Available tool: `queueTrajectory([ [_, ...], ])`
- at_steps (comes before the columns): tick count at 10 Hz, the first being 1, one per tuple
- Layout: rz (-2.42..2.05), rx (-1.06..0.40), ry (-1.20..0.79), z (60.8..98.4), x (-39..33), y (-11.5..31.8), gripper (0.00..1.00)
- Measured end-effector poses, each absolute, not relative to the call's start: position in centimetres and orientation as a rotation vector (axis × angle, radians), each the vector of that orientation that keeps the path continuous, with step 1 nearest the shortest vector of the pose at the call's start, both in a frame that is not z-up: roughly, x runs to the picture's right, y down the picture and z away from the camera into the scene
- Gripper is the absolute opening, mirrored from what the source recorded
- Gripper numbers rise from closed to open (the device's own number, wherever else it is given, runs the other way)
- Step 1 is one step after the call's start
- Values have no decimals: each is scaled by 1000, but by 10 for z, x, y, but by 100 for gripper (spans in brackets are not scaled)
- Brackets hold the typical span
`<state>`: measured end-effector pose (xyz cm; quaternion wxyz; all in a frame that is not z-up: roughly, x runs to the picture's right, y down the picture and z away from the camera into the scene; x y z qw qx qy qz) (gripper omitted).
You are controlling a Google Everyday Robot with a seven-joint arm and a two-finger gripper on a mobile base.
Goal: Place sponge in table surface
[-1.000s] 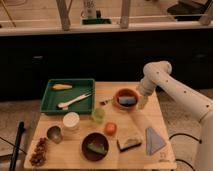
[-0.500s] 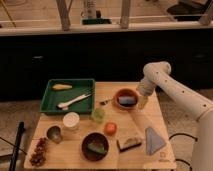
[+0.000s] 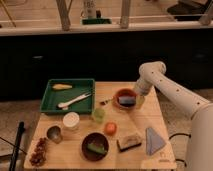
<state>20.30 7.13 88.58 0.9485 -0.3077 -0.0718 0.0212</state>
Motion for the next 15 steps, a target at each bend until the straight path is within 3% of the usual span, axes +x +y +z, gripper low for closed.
queueTrajectory([
  [10, -15, -688, -176, 901, 179, 77, 77],
  [11, -18, -694, -176, 901, 178, 77, 70],
  [15, -15, -719, -163, 904, 177, 80, 28],
])
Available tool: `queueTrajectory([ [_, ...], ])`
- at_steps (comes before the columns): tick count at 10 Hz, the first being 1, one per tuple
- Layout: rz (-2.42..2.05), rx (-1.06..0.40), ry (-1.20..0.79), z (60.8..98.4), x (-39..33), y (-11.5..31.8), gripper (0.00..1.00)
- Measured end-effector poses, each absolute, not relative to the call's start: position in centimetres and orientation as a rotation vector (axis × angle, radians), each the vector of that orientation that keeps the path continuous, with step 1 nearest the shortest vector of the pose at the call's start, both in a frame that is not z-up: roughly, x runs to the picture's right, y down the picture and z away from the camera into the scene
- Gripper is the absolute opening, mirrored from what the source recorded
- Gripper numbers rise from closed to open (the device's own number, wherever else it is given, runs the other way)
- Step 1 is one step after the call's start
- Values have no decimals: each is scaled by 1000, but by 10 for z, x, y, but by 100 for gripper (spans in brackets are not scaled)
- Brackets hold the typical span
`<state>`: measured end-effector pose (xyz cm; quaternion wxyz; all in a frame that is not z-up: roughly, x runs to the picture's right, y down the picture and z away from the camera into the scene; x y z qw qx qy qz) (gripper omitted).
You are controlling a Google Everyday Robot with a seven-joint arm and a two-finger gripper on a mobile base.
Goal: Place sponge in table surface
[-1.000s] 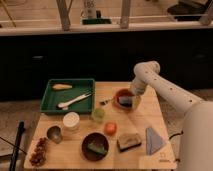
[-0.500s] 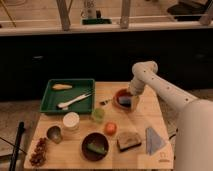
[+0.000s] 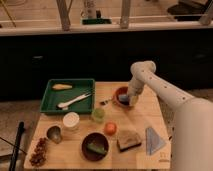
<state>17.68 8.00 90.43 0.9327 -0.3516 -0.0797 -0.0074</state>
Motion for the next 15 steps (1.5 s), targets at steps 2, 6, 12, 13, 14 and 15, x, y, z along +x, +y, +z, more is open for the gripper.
queueTrajectory([
  [2, -15, -727, -161, 905, 176, 81, 10],
  [6, -10, -735, -152, 899, 184, 82, 0],
  [12, -36, -679, -171, 864, 189, 53, 0],
  [13, -43, -656, -189, 850, 189, 41, 0],
  [14, -49, -637, -205, 838, 188, 31, 0],
  [15, -56, -621, -217, 827, 187, 21, 0],
])
